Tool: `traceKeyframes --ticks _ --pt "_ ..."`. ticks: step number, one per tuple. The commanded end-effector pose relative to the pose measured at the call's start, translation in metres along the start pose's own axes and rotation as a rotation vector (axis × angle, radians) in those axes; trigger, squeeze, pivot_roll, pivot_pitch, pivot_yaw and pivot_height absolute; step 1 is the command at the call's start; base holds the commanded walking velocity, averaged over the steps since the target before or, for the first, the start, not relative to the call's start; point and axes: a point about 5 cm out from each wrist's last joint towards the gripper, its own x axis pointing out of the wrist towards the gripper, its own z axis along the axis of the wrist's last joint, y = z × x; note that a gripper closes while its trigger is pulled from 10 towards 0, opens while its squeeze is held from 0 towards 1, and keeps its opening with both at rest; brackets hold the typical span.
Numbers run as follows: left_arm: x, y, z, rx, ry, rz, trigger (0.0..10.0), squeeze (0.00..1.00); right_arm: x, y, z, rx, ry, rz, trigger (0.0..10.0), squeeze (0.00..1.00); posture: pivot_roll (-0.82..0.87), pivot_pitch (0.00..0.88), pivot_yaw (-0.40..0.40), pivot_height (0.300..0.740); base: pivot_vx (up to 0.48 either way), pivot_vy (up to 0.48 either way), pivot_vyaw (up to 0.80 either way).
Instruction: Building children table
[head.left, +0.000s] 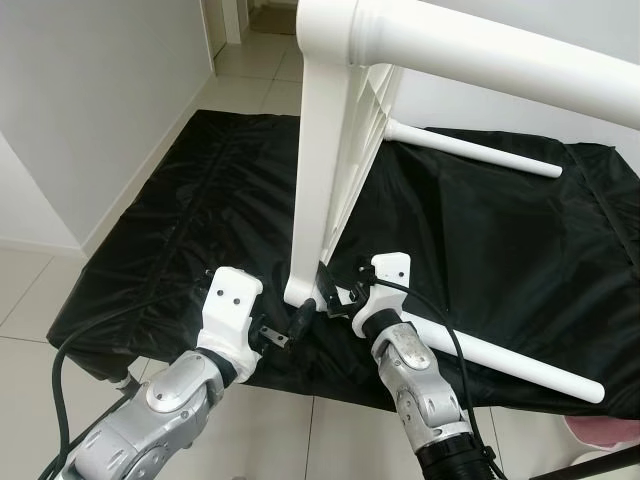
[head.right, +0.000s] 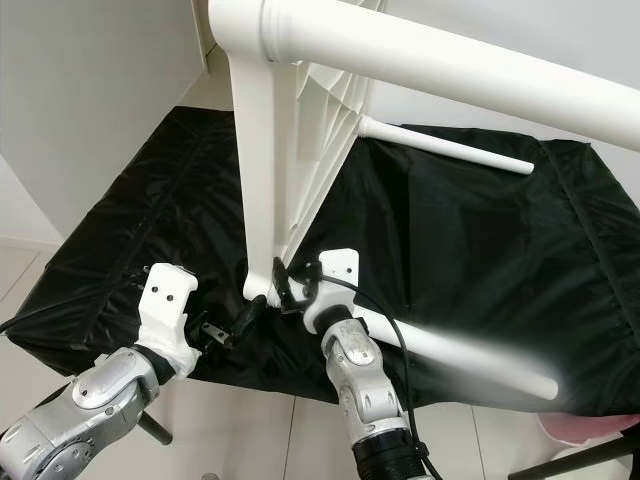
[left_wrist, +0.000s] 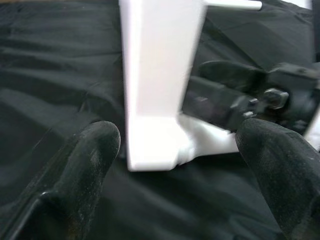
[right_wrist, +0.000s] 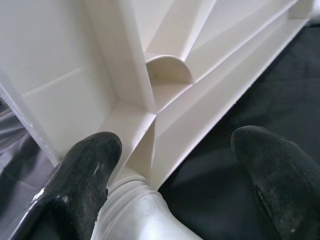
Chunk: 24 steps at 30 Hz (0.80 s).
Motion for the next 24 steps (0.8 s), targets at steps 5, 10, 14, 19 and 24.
traceKeyframes --ticks 5,10,14,19,24 --pt "0.0 -0.015 -0.002 0.046 0.009 -0.281 10.0 0.0 0.009 0.021 -0.002 -0.006 -0.004 0.089 10.0 0.0 0.04 0.062 -0.006 0.74 0.0 0.0 0.0" --pt "0.006 -0.008 0.001 0.067 -0.022 -0.172 10.0 0.0 0.006 0.017 0.001 0.011 -0.028 0.075 10.0 0.0 0.04 0.062 -0.01 0.74 0.0 0.0 0.0" --pt "0.007 -0.003 0.006 0.081 -0.047 -0.14 10.0 0.0 -0.014 -0.001 0.005 -0.027 -0.058 0.024 10.0 0.0 0.04 0.062 -0.02 0.74 0.0 0.0 0.0" --pt "0.008 -0.002 0.01 0.11 -0.07 -0.129 10.0 0.0 -0.032 -0.026 0.017 -0.049 -0.111 -0.069 10.0 0.0 0.03 0.06 -0.02 0.74 0.0 0.0 0.0" --pt "0.01 0.003 0.008 0.098 -0.056 -0.093 10.0 0.0 -0.04 -0.038 0.022 -0.071 -0.12 -0.114 10.0 0.0 0.03 0.057 -0.021 0.74 0.0 0.0 0.0"
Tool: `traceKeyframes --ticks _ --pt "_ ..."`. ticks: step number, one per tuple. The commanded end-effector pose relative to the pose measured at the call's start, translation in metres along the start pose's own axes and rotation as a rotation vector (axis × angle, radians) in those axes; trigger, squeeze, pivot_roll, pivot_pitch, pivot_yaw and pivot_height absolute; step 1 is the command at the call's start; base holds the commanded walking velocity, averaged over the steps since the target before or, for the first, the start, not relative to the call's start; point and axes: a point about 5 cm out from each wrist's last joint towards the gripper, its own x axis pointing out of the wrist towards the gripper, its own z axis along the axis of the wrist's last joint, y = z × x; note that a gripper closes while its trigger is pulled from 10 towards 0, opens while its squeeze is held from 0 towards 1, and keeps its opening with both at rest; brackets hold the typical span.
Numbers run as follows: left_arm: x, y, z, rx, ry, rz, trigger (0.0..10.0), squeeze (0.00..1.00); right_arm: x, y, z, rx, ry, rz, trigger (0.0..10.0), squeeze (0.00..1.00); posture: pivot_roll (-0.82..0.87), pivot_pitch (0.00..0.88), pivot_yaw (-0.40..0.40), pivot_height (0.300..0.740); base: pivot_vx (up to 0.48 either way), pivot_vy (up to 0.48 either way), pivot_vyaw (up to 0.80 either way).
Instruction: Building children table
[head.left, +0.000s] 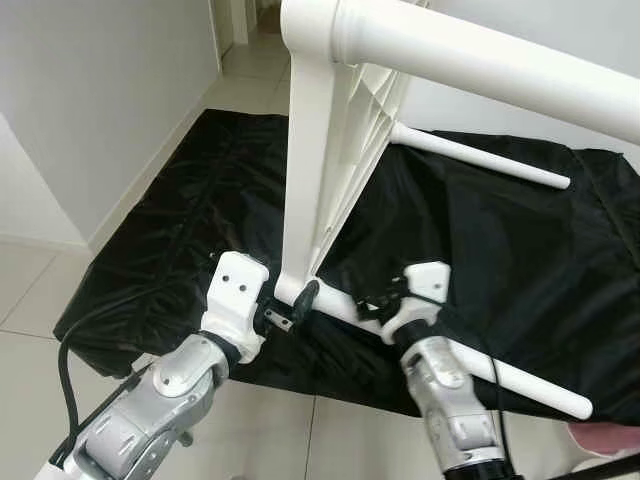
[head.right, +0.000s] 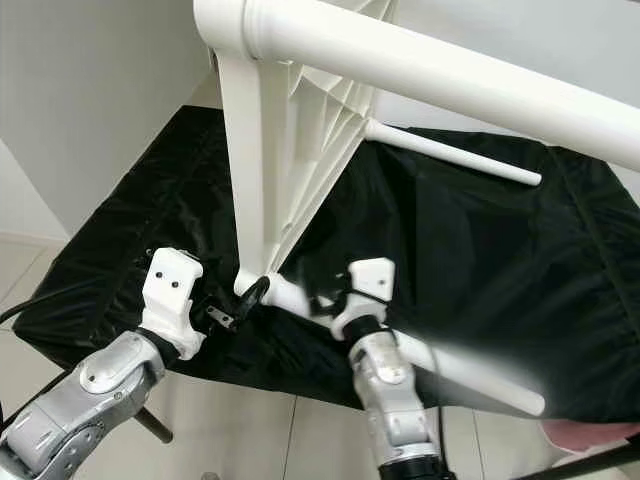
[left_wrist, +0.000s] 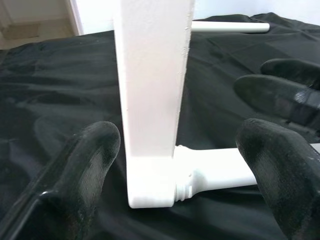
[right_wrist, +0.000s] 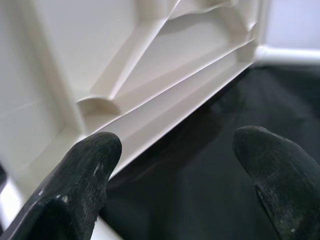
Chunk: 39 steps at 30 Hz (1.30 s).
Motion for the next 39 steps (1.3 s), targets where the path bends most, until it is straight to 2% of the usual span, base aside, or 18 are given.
traceKeyframes --ticks 1,3,6,7,10,11,13,14,18,26,31,39 --pt "0.001 0.0 -0.001 -0.021 0.001 -0.105 10.0 1.0 -0.005 -0.006 0.001 0.008 0.003 -0.03 10.0 0.0 0.02 0.054 -0.016 0.74 0.0 0.0 0.0" --pt "0.007 0.012 0.0 0.0 -0.005 -0.025 10.0 1.0 -0.01 -0.019 0.003 -0.004 0.004 -0.073 10.0 0.0 0.02 0.054 -0.016 0.74 0.0 0.0 0.0" --pt "0.013 0.021 0.002 0.005 -0.014 0.035 10.0 1.0 -0.016 -0.028 0.002 -0.021 0.018 -0.096 10.0 0.0 0.02 0.035 -0.018 0.74 0.0 0.0 0.0" --pt "0.016 0.025 0.004 0.007 -0.022 0.066 10.0 0.67 -0.018 -0.032 0.001 -0.032 0.024 -0.105 10.0 0.0 0.02 0.035 -0.018 0.74 0.0 0.0 0.0" --pt "0.018 0.028 0.005 0.009 -0.028 0.087 10.0 0.67 -0.019 -0.034 0.001 -0.04 0.029 -0.111 10.0 0.0 0.02 0.028 -0.019 0.74 0.0 0.0 0.0" --pt "0.021 0.03 0.006 0.006 -0.034 0.08 10.0 0.0 -0.019 -0.038 0.001 -0.052 0.031 -0.126 10.0 0.0 0.01 0.023 -0.015 0.74 0.0 0.0 0.0" --pt "0.025 0.031 0.008 0.005 -0.045 0.069 10.0 0.0 -0.018 -0.044 0.003 -0.061 0.025 -0.145 10.0 0.0 0.01 0.023 -0.015 0.74 0.0 0.0 0.0" --pt "0.031 0.03 0.011 0.0 -0.059 0.036 10.0 0.0 -0.015 -0.052 0.006 -0.076 0.016 -0.171 10.0 0.0 0.0 0.015 -0.01 0.74 0.0 0.0 0.0" --pt "0.035 0.023 0.014 -0.015 -0.079 -0.064 10.0 0.0 -0.014 -0.056 0.007 -0.086 0.015 -0.186 10.0 0.0 0.0 0.008 -0.006 0.74 0.0 0.0 0.0" --pt "0.036 0.014 0.016 -0.026 -0.1 -0.161 10.0 0.0 -0.019 -0.057 0.003 -0.097 0.03 -0.191 10.0 0.0 -0.02 0.0 0.007 0.74 0.0 0.0 0.0" --pt "0.031 0.012 0.015 -0.023 -0.093 -0.256 10.0 0.0 -0.018 -0.056 0.0 -0.097 0.037 -0.189 10.0 0.0 -0.03 0.0 0.009 0.74 0.0 0.0 0.0" --pt "0.028 0.007 0.013 0.018 -0.083 -0.291 10.0 0.0 -0.02 -0.059 -0.002 -0.11 0.049 -0.191 10.0 0.0 -0.03 0.0 0.006 0.74 0.0 0.0 0.0"
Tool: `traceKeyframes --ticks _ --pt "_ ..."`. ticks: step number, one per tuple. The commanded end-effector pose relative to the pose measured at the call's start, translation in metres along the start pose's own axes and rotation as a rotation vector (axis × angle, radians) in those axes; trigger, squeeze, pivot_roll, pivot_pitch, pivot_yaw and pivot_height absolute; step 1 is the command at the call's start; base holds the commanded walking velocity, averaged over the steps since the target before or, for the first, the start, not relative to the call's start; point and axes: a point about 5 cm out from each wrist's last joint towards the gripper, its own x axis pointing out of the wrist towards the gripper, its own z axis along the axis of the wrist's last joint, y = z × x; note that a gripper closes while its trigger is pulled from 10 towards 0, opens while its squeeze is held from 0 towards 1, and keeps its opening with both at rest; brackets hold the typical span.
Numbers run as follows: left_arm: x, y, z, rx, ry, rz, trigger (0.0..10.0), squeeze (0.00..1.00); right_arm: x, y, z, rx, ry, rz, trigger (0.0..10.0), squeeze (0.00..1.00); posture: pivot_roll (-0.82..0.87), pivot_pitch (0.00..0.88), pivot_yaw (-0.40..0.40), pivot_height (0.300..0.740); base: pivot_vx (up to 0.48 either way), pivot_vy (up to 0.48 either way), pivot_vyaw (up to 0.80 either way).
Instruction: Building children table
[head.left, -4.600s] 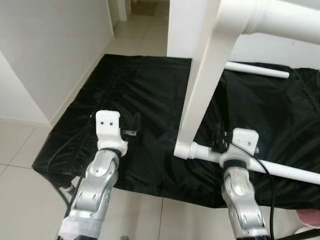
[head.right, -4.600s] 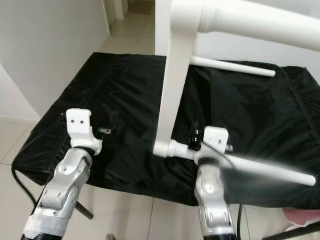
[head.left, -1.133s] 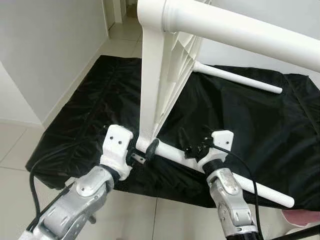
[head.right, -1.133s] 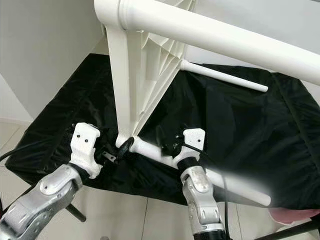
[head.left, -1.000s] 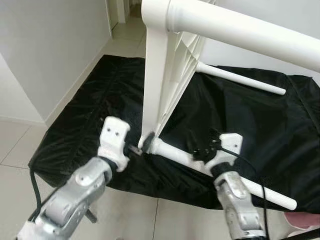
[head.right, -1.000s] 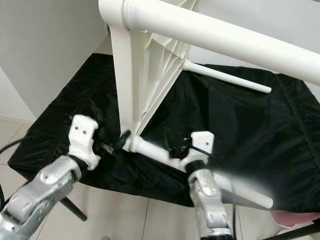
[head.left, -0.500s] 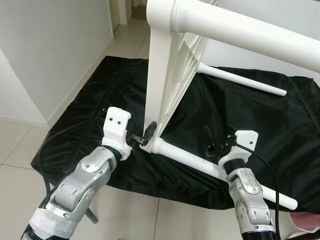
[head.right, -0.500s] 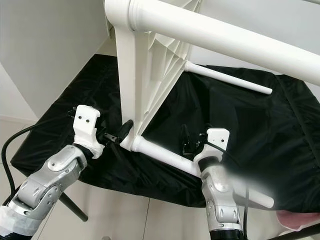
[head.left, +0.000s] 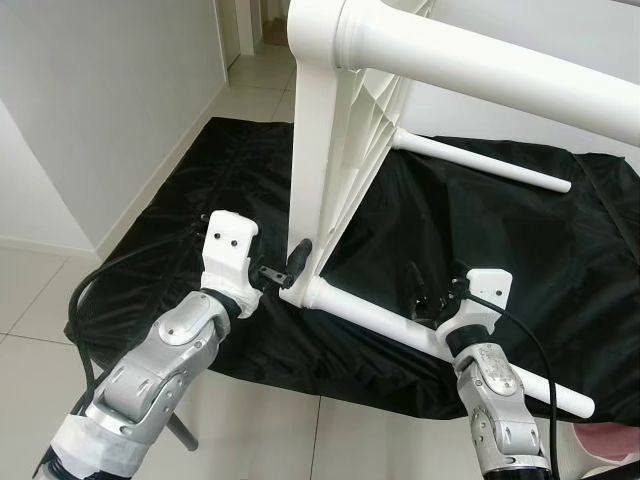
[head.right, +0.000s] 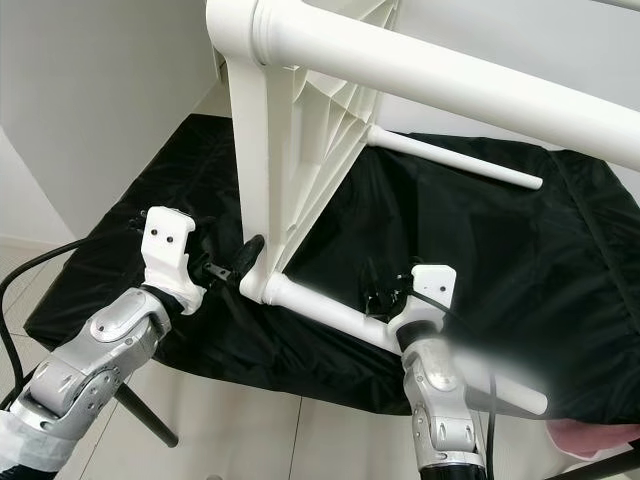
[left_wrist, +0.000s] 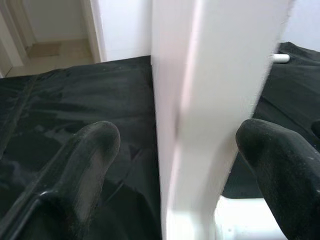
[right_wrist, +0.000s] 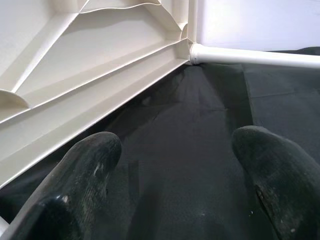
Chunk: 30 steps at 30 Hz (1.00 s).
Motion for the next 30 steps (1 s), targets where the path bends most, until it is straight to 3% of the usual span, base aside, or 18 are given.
traceKeyframes --ticks 1,18,23,25,26,30 --pt "-0.003 -0.019 0.001 0.013 -0.004 -0.318 10.0 0.0 0.0 -0.002 -0.002 -0.012 0.006 -0.003 10.0 0.0 -0.03 0.0 0.004 0.74 0.0 0.0 0.0" --pt "0.0 -0.023 -0.001 0.025 0.001 -0.344 10.0 0.0 0.002 0.0 -0.004 -0.008 0.01 -0.008 10.0 0.0 -0.04 0.0 0.006 0.74 0.0 0.0 0.0" --pt "0.008 -0.025 0.0 0.032 -0.005 -0.357 10.0 0.0 0.001 -0.001 -0.004 -0.009 0.01 -0.012 10.0 0.0 -0.04 0.0 0.009 0.74 0.0 0.0 0.0" --pt "0.012 -0.025 0.0 0.041 -0.008 -0.344 10.0 0.0 0.001 -0.001 -0.003 -0.01 0.01 -0.015 10.0 0.0 -0.04 0.0 0.012 0.74 0.0 0.0 0.0" --pt "0.022 -0.021 0.0 0.04 -0.007 -0.292 10.0 0.0 0.001 -0.002 -0.003 -0.012 0.01 -0.024 10.0 0.0 -0.05 0.001 0.021 0.74 0.0 0.0 0.0" --pt "0.027 -0.019 0.001 0.042 -0.01 -0.275 10.0 0.0 0.0 -0.002 -0.003 -0.011 0.009 -0.03 10.0 0.0 -0.05 0.008 0.025 0.74 0.0 0.0 0.0"
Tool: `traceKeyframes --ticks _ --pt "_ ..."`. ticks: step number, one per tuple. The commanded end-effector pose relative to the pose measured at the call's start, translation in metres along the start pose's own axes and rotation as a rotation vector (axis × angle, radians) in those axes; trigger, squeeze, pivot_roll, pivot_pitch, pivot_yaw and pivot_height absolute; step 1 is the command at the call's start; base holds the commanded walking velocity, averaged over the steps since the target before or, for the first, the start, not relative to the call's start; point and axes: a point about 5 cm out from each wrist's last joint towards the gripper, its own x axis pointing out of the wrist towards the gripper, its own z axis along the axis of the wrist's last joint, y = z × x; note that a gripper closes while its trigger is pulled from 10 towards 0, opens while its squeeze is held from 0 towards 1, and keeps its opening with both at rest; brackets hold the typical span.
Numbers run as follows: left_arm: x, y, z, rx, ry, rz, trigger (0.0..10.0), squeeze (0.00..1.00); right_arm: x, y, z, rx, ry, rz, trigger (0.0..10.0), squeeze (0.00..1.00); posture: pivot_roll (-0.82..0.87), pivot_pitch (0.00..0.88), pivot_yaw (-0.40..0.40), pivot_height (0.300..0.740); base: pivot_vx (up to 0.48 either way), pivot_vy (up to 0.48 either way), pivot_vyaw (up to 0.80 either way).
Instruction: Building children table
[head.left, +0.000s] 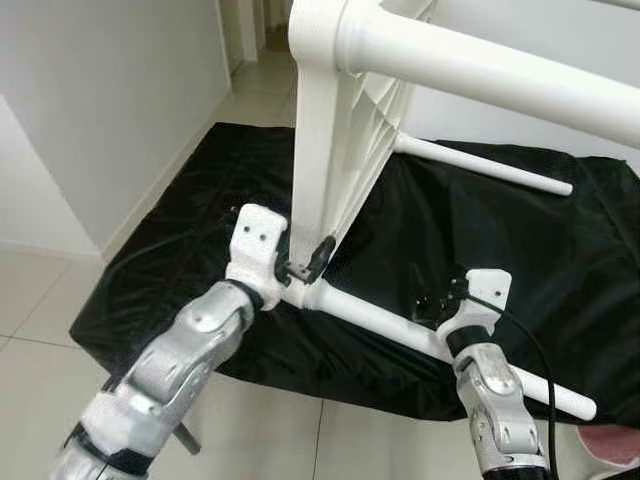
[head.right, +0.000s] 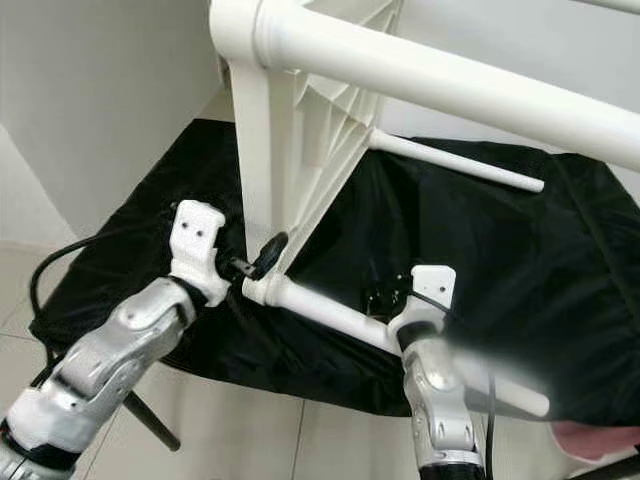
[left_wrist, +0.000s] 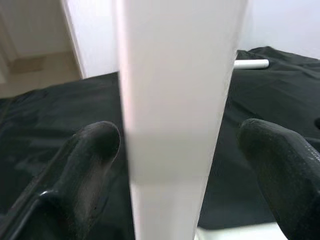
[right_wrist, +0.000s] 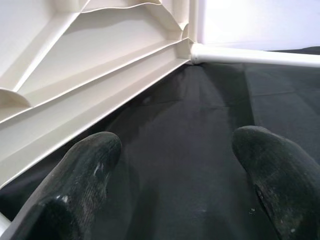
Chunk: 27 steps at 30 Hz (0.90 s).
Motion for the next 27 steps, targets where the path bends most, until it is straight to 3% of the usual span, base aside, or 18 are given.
traceKeyframes --ticks 1,10,16,27 --pt "0.0 -0.01 -0.003 0.016 0.01 -0.234 10.0 0.0 -0.001 -0.002 0.0 -0.008 -0.001 -0.014 10.0 0.0 -0.05 0.008 0.025 0.74 0.0 0.0 0.0" --pt "0.014 -0.017 -0.001 -0.016 -0.011 -0.262 10.0 0.0 -0.002 0.0 -0.002 0.003 -0.001 -0.028 10.0 0.0 -0.05 0.017 0.032 0.74 0.0 0.0 0.0" --pt "0.035 -0.021 -0.001 -0.044 -0.02 -0.255 10.0 0.0 0.0 0.002 -0.002 0.011 -0.002 -0.035 10.0 0.0 -0.05 0.016 0.036 0.74 0.0 0.0 0.0" --pt "0.052 -0.021 0.001 -0.019 -0.051 -0.221 10.0 0.0 0.0 0.004 -0.003 0.02 -0.004 -0.046 10.0 0.0 -0.05 0.024 0.045 0.74 0.0 0.0 0.0"
